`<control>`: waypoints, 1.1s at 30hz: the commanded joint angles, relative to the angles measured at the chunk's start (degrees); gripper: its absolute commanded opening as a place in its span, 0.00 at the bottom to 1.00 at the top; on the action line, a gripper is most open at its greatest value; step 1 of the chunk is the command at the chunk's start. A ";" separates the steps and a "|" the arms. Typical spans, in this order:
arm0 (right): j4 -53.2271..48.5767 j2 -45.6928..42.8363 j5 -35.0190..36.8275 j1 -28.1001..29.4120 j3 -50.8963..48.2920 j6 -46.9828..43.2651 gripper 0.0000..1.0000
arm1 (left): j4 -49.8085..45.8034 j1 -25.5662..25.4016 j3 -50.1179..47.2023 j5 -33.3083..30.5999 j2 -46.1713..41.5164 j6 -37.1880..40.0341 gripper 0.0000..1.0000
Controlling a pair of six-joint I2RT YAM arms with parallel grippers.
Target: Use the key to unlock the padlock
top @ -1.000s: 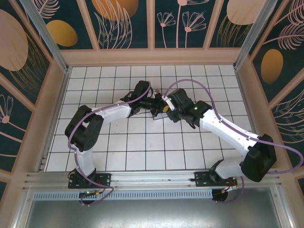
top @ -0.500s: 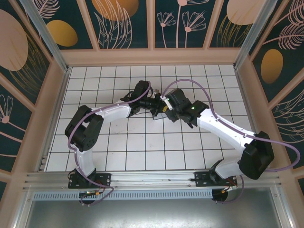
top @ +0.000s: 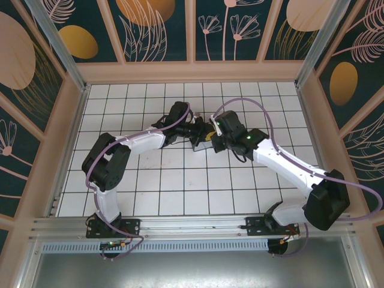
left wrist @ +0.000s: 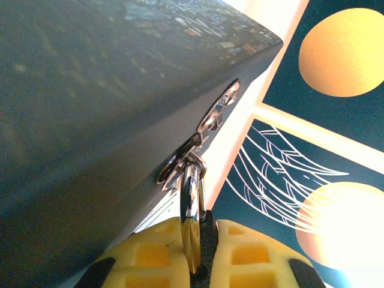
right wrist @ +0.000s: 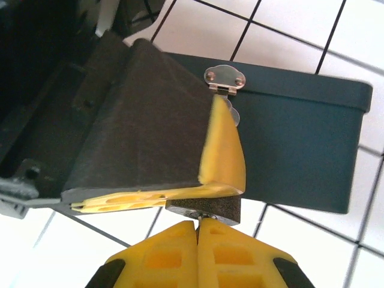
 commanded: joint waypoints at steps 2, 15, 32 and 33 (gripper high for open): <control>3.66 -2.95 -5.31 -2.17 -3.73 11.95 0.00 | 2.71 -0.21 1.06 2.40 -0.31 -1.62 0.00; 23.70 -14.75 -16.13 -10.34 -19.66 38.09 0.00 | 4.74 -0.18 1.11 1.08 -0.33 -2.18 0.00; 25.29 -17.53 -13.76 -10.26 -22.71 49.07 0.00 | 1.38 -0.20 2.47 -2.80 -1.04 -0.86 0.00; 22.29 -17.93 -12.03 -10.18 -20.48 45.05 0.03 | 0.68 -0.20 2.77 -2.80 -0.96 -0.53 0.00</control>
